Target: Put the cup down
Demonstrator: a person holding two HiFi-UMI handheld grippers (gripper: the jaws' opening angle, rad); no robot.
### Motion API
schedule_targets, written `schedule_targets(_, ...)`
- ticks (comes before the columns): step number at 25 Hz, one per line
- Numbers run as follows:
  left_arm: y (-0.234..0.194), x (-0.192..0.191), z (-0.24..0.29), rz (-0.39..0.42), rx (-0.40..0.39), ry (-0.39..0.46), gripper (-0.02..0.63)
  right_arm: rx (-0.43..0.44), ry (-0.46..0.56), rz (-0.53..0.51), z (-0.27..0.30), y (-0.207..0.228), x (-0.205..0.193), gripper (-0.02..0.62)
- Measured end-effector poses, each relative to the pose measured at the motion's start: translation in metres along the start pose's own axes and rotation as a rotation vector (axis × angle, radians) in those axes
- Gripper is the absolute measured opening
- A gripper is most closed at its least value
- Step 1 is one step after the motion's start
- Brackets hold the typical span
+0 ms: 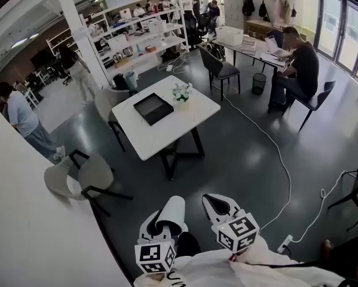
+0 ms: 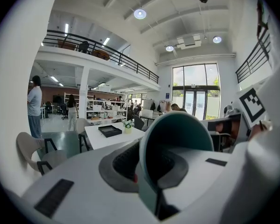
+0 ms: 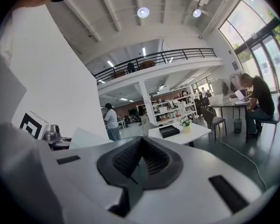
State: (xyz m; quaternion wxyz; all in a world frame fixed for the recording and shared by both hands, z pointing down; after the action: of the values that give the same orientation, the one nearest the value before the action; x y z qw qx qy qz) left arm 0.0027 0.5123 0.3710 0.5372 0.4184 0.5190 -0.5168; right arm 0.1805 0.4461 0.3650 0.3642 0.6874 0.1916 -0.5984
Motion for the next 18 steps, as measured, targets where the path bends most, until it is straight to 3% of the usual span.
schedule_targets(8, -0.03, -0.007, 0.053, -0.009, -0.023, -0.006, 0.037, -0.026, -0.028, 0.002, 0.052, 0.023, -0.014, 0.005)
schedule_targets(18, -0.114, 0.002, 0.146, -0.019, -0.05, -0.041, 0.037, -0.064, -0.06, 0.015, 0.171, 0.041, -0.021, 0.005)
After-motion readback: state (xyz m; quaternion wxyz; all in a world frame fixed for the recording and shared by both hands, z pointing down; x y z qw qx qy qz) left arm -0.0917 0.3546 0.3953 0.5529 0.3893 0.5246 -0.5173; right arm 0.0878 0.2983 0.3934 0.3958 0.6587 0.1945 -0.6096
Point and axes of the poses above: the fingertips, and each gripper's own axes: z forward along the fingers, y to its right, x out of its top, the point moved 5 cm from there along -z, backward along the fingers, and after that the axes turned 11 degrees about y, right-handed, at the moved point
